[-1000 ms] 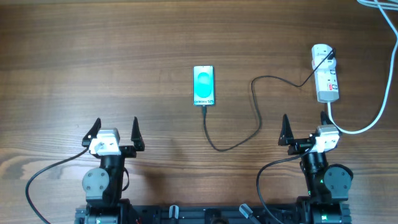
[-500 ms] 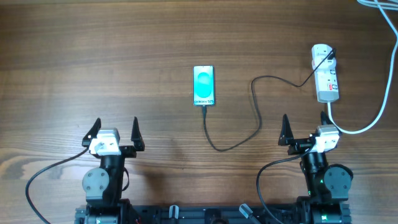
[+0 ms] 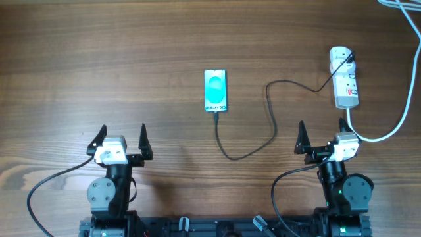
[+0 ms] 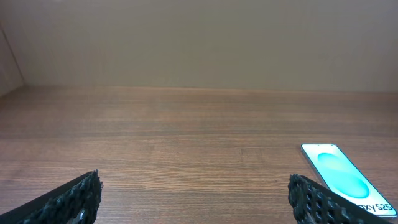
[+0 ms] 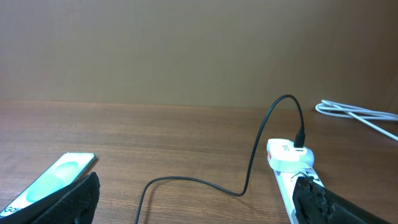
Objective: Plug charger to phone and switch on socket
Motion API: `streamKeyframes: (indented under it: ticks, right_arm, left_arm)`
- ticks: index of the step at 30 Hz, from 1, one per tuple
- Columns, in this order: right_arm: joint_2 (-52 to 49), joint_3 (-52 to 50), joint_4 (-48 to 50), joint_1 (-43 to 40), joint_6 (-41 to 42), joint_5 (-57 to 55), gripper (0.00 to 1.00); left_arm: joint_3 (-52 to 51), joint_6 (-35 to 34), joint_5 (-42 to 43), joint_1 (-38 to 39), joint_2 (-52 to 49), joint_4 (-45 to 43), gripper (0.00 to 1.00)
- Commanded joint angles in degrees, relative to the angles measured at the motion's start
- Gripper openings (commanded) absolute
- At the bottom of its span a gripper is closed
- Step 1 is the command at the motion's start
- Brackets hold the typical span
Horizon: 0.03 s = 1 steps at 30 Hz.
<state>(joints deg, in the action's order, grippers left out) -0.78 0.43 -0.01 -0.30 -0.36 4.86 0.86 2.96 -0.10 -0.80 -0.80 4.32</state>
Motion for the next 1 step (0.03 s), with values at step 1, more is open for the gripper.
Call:
streamKeyframes:
  ticks: [1]
  right_arm:
    - [0.57, -0.11, 0.07, 0.28, -1.01, -0.55, 1.00]
  left_arm:
    - [-0.48, 1.11, 0.50, 0.31, 0.63, -0.02, 1.00]
